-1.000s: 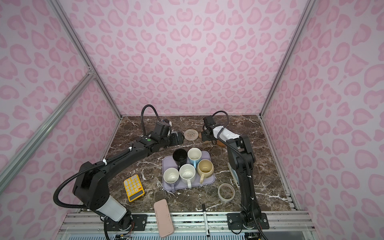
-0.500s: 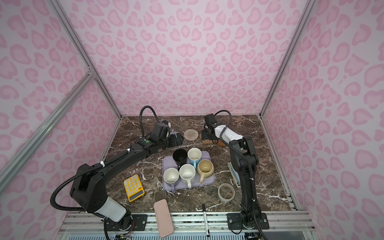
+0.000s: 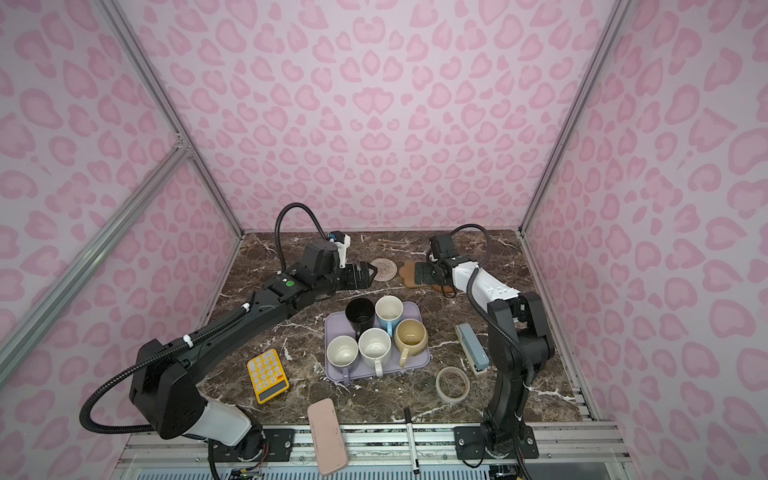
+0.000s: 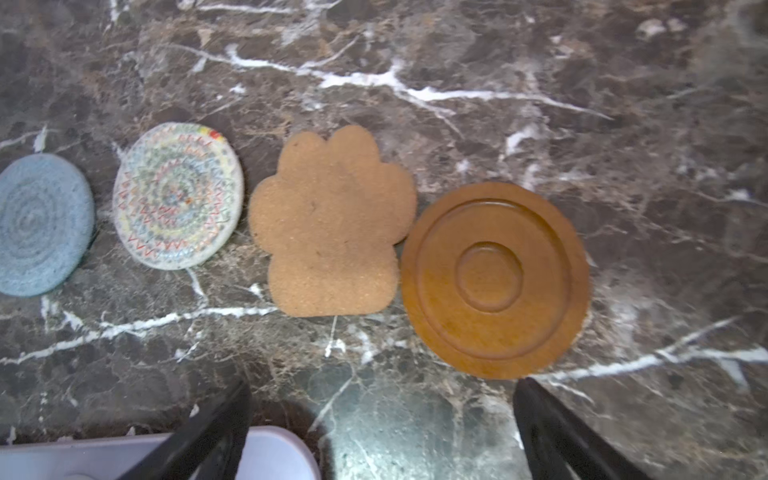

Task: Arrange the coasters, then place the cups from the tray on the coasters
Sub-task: 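Move right gripper over the brown wooden saucer while left gripper shifts beside it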

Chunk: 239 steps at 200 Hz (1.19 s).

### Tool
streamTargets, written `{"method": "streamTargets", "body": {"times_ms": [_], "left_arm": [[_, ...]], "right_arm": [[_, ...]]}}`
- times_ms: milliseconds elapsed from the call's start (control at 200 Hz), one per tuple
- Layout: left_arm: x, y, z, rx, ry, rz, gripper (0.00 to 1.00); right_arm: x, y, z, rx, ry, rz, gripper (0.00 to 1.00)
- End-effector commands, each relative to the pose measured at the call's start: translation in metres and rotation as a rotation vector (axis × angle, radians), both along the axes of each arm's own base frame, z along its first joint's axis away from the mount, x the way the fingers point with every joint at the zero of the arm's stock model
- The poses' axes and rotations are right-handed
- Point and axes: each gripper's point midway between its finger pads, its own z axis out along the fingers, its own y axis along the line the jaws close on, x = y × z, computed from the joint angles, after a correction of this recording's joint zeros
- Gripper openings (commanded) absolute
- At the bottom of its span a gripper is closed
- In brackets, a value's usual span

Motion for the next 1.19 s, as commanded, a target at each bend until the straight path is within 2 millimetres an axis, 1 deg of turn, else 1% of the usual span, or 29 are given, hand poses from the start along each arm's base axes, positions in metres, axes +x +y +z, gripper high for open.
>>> {"method": "streamTargets", "body": {"times_ms": [0, 30, 55, 60, 70, 95, 150, 250, 310, 415, 505, 645, 695, 745, 765, 775, 795, 875, 1025, 1190], "left_arm": [[0.001, -0.018, 0.009, -0.011, -0.031, -0.056, 0.98], [0.002, -0.022, 0.010, -0.010, -0.028, -0.062, 0.98], [0.002, -0.024, 0.004, 0.002, -0.012, -0.068, 0.98], [0.003, -0.026, 0.009, -0.005, -0.021, -0.070, 0.98], [0.004, -0.028, 0.013, -0.009, -0.025, -0.072, 0.98], [0.006, -0.031, 0.013, -0.006, -0.023, -0.078, 0.98], [0.006, -0.040, 0.011, 0.005, -0.016, -0.099, 0.98], [0.009, -0.052, 0.006, 0.027, -0.002, -0.123, 0.98], [0.011, -0.058, 0.000, 0.034, 0.009, -0.134, 0.98], [0.015, -0.064, -0.006, 0.044, 0.029, -0.144, 0.98], [0.018, -0.067, -0.009, 0.042, 0.029, -0.148, 0.98], [0.022, -0.073, -0.010, 0.024, 0.035, -0.152, 0.98], [0.022, -0.078, -0.012, 0.013, 0.039, -0.162, 0.98], [0.022, -0.079, -0.015, 0.012, 0.046, -0.164, 0.98], [0.023, -0.078, -0.017, 0.014, 0.048, -0.162, 0.98], [0.023, -0.079, -0.017, 0.014, 0.048, -0.163, 0.98], [0.023, -0.079, -0.017, 0.017, 0.048, -0.161, 0.98], [0.024, -0.077, -0.021, 0.026, 0.053, -0.156, 0.98], [0.024, -0.073, -0.021, 0.042, 0.043, -0.142, 0.98], [0.024, -0.069, -0.022, 0.057, 0.037, -0.129, 0.98]], "right_arm": [[0.004, -0.024, -0.006, 0.009, -0.007, -0.068, 0.96], [0.006, -0.033, -0.009, 0.009, -0.005, -0.090, 0.94], [0.008, -0.040, -0.012, 0.008, 0.002, -0.107, 0.92], [0.008, -0.041, -0.014, 0.007, 0.006, -0.110, 0.92], [0.008, -0.045, -0.015, 0.004, 0.010, -0.118, 0.91], [0.009, -0.051, -0.020, 0.003, 0.025, -0.133, 0.89], [0.008, -0.065, -0.030, -0.011, 0.064, -0.164, 0.89], [0.007, -0.081, -0.043, -0.052, 0.115, -0.195, 0.89], [0.008, -0.087, -0.049, -0.062, 0.131, -0.205, 0.85], [0.013, -0.091, -0.056, -0.064, 0.148, -0.208, 0.76], [0.016, -0.090, -0.063, -0.066, 0.168, -0.202, 0.74], [0.019, -0.089, -0.070, -0.081, 0.183, -0.197, 0.68], [0.020, -0.088, -0.071, -0.108, 0.187, -0.194, 0.67], [0.018, -0.086, -0.076, -0.120, 0.207, -0.185, 0.67], [0.016, -0.085, -0.078, -0.121, 0.218, -0.182, 0.67], [0.023, -0.084, -0.072, -0.118, 0.198, -0.181, 0.67], [0.026, -0.083, -0.070, -0.119, 0.193, -0.179, 0.67], [0.025, -0.084, -0.073, -0.132, 0.208, -0.184, 0.65], [0.025, -0.086, -0.079, -0.150, 0.235, -0.184, 0.60], [0.028, -0.094, -0.081, -0.153, 0.238, -0.209, 0.56]]}}
